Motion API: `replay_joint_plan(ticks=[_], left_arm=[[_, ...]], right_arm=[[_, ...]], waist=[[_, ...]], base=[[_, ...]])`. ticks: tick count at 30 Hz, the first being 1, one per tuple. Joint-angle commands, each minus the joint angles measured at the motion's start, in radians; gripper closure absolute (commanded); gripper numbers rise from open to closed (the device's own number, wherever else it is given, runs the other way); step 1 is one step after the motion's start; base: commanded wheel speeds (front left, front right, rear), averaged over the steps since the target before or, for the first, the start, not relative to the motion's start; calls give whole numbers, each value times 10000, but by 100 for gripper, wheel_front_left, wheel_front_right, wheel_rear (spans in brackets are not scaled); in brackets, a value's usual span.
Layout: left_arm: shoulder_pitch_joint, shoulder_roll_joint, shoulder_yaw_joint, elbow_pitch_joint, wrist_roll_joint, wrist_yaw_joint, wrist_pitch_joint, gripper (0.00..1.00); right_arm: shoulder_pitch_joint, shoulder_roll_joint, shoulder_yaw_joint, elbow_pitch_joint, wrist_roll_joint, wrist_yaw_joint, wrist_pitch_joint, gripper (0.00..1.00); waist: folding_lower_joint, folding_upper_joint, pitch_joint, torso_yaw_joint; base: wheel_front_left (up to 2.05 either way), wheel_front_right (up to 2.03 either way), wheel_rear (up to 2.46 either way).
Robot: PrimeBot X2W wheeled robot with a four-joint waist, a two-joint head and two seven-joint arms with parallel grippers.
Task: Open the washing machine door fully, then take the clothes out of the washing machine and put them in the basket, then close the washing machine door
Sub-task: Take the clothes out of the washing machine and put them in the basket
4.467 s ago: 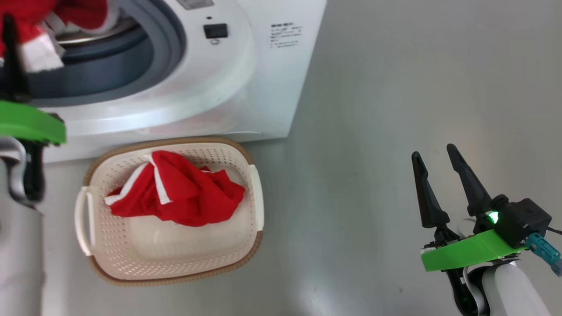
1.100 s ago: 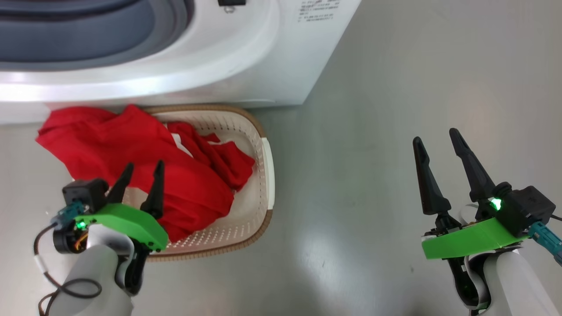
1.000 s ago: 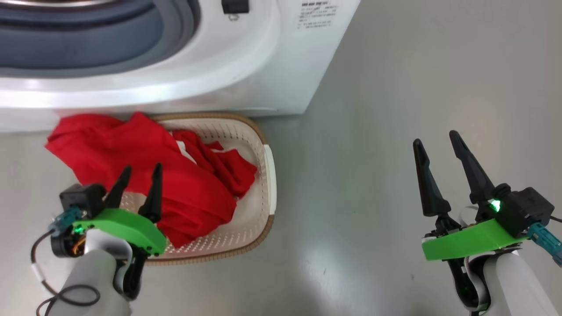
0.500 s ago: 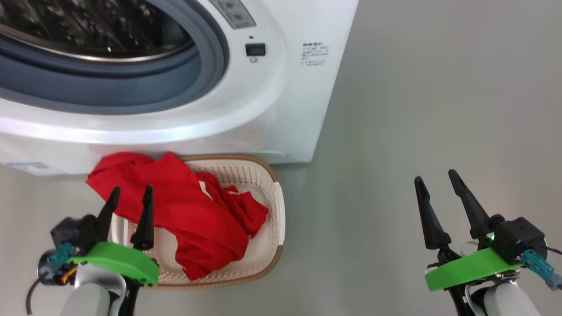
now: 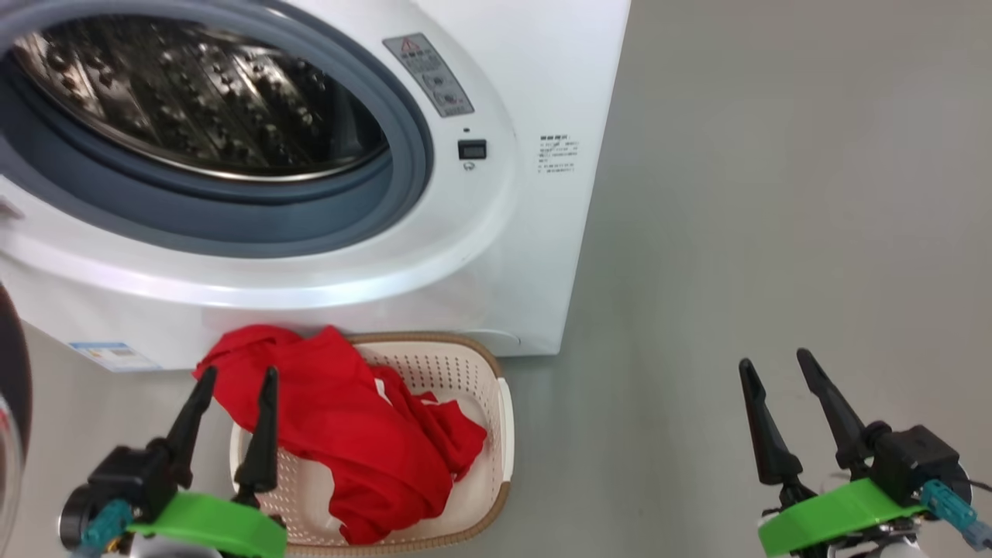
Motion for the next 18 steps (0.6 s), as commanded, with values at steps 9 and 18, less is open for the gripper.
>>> replay_joint_plan(ticks=[9, 18], left_arm=[[1106, 61, 637, -1404, 457, 6, -51, 0], [2218, -158, 1038, -2263, 656, 6, -51, 0]], right_arm=[[636, -41, -70, -324, 28, 65, -65, 0], [1071, -41, -214, -427, 66, 65, -65, 0]], waist=[[-1, 0, -804, 126], [-1, 0, -1082, 71]], base=[[0, 0, 0], [0, 0, 0]])
